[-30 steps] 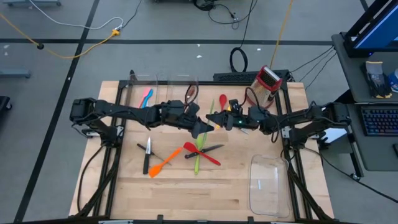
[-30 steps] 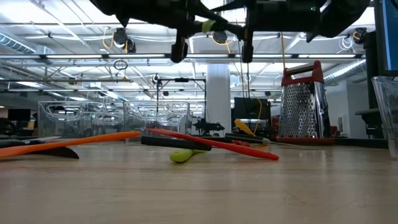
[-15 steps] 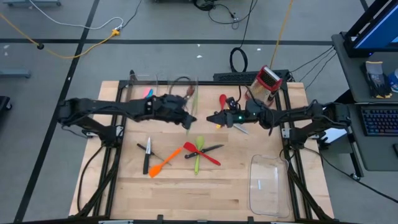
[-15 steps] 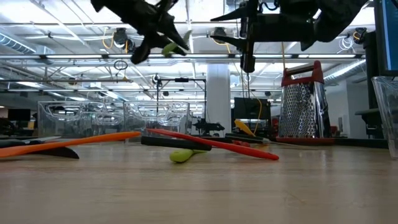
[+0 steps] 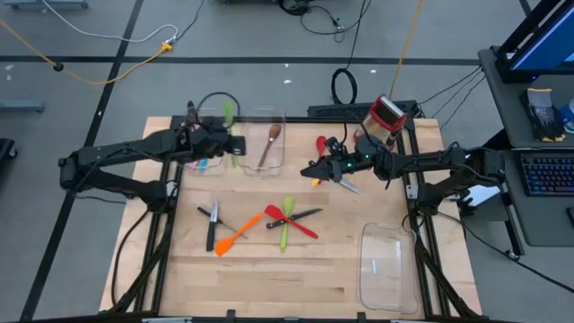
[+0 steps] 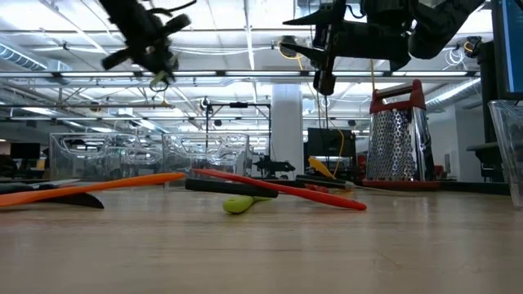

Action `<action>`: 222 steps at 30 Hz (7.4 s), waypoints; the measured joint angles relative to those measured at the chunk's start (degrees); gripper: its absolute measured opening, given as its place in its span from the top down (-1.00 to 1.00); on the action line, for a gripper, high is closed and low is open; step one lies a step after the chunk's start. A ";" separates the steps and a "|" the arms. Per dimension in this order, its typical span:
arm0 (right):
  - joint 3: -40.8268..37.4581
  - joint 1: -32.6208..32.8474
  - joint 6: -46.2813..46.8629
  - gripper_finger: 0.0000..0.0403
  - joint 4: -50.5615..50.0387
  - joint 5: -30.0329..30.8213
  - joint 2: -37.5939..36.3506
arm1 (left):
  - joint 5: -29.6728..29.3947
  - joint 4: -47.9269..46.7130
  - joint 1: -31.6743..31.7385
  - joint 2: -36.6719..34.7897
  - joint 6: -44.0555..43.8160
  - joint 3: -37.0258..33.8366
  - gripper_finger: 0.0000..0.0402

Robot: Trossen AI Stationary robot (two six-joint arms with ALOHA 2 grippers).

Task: Pick & Place Kitchen Items
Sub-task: Put the green spatula into the left transparent bin, then put the orange spatula into the left transparent bin

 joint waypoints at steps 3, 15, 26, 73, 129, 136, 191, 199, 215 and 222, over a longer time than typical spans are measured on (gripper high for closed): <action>0.00 -1.10 -2.78 0.35 0.23 0.05 0.02 | -0.39 -1.51 3.98 -0.27 2.96 -0.02 0.90; 0.00 -7.39 -11.17 0.36 0.91 0.72 0.02 | 7.68 -12.15 22.59 4.48 15.33 -0.04 0.90; -0.02 -9.88 -17.23 0.36 3.67 1.18 0.02 | 8.71 -14.68 31.31 11.22 25.20 -0.02 0.90; -0.04 -10.32 -17.06 0.36 5.14 4.20 0.03 | 12.78 -15.53 39.38 26.70 34.99 -0.06 0.25; -0.04 -9.79 -15.12 0.36 5.09 3.59 0.03 | 18.44 -5.72 -21.01 4.37 -10.64 -0.02 0.22; -0.04 -9.80 -15.10 0.36 4.77 3.57 0.03 | 18.36 -0.34 -26.00 13.43 -1.36 -0.02 0.22; -0.04 -9.79 -15.11 0.36 0.29 0.48 0.03 | 20.14 -0.25 -35.12 38.13 -9.29 -0.04 0.49; -0.04 -9.79 -15.09 0.36 0.34 0.48 0.02 | 20.57 0.67 -34.41 38.04 -6.20 -0.04 0.91; -0.04 -8.06 -13.31 0.36 7.38 -3.82 0.04 | 20.23 -1.33 -33.89 19.71 -5.36 -0.06 0.96; 0.01 -0.07 -31.26 0.37 20.61 -8.44 0.04 | 21.99 3.08 -31.52 9.26 -9.00 -0.06 0.96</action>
